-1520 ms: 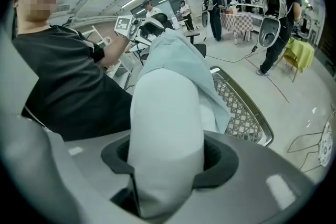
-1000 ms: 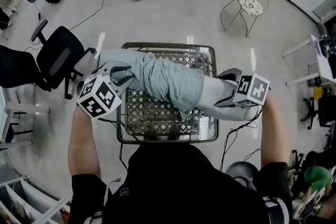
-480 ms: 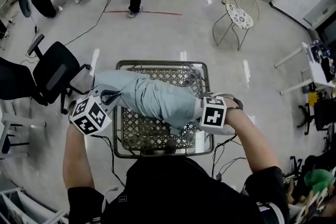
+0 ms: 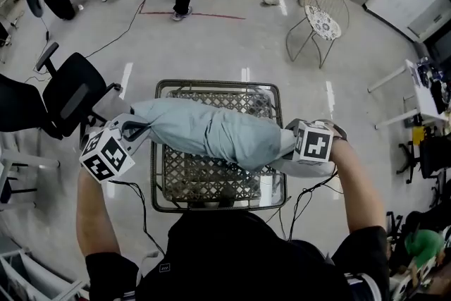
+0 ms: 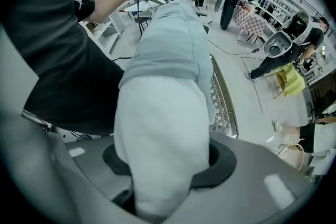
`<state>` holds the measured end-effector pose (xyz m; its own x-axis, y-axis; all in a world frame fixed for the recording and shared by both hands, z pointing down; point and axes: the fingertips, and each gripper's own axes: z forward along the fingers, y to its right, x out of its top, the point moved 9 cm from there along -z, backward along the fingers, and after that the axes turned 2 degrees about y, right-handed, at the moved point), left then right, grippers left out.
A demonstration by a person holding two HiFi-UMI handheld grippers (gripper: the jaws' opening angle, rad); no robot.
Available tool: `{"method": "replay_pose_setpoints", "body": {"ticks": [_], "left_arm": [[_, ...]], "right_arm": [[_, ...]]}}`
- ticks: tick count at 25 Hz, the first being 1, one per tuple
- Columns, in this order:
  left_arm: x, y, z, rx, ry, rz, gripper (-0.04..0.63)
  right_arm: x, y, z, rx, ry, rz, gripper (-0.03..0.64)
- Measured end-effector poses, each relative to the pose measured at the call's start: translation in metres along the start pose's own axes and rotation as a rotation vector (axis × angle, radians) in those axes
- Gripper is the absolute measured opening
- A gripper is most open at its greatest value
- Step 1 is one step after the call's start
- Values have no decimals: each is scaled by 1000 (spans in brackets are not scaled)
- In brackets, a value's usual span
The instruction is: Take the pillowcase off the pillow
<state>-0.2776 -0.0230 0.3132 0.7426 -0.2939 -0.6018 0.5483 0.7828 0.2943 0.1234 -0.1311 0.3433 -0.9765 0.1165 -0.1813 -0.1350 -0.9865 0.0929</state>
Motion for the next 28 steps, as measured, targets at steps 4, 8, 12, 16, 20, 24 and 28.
{"method": "replay_pose_setpoints", "body": {"ticks": [4,8,12,16,20,24,28], "left_arm": [[-18,2,-3,-29,27,-49,6],[-27,-4,0,-31,43,-78,6],[-37,-11,2,-57,62,-110,6],[-40,-16,0,-60,55,-114,6],[-36,-13,4,-53,-42,-84,6],[-7,-7,6,23,-53,38,33],[38,-3,-1,21,84,85,160]], "right_arm": [[-18,0,-8,17,14,0,252],[-27,6,-4,41,34,0,253],[-38,12,0,65,67,7,253],[-45,19,1,79,90,9,253],[-34,16,12,85,19,-33,293],[-27,20,27,59,-40,-49,354],[-30,20,30,64,-19,-26,414]]}}
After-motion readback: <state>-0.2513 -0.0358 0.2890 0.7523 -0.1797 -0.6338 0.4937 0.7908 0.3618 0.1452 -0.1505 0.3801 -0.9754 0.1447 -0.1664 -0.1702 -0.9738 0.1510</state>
